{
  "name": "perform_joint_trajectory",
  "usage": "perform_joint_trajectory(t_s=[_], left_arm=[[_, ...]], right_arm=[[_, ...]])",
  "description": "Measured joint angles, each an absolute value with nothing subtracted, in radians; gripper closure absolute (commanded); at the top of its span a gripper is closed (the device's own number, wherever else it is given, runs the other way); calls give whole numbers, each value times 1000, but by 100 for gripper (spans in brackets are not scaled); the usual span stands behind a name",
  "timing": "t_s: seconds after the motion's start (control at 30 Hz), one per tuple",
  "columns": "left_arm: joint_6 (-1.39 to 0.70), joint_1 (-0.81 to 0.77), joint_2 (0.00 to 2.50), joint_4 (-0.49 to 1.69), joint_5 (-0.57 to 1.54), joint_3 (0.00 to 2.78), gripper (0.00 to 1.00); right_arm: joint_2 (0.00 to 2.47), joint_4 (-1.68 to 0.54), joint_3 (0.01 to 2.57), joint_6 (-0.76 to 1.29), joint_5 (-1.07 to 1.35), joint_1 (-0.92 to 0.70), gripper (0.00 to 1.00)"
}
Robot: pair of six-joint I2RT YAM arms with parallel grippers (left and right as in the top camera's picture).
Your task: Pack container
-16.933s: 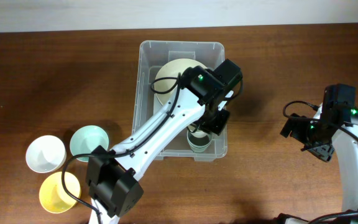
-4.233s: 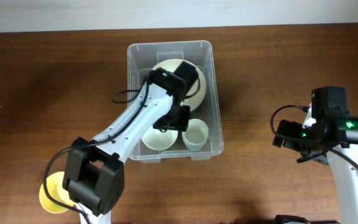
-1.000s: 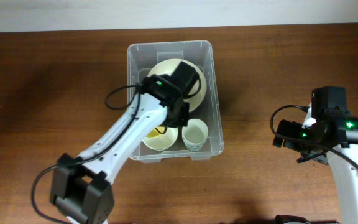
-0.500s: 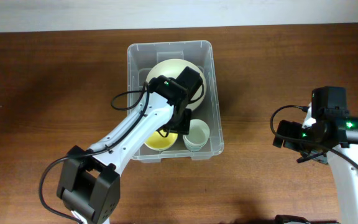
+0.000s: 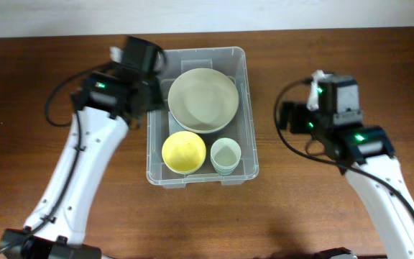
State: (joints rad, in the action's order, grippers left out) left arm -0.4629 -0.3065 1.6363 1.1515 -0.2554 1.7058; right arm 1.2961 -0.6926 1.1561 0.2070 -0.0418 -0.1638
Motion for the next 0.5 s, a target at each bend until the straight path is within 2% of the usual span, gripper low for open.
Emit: perform_joint_trajectory(t_s=[0.07,0.1,0.17,0.2,0.5], left_arm=[[-451,-245,1645,1113,-251,1705,35],[-438,-214,1650,1081,-237,1705,30],[-413,-161,1661,1029,-200,1706,13],[-394,-136,1667,1010,-179,1706,1],[-359,-21,1699,1023,-125,1705,1]], right_arm=[[1343,-603,1156,186,-42,-178,1],[1367,-566,1156,179,-43,-179,1],[1422,-512,1157,168,-46,-178,1],[1447,-500,1157,163,-49,-178,1],[1549,-415,1156,145,-99,-156,1]])
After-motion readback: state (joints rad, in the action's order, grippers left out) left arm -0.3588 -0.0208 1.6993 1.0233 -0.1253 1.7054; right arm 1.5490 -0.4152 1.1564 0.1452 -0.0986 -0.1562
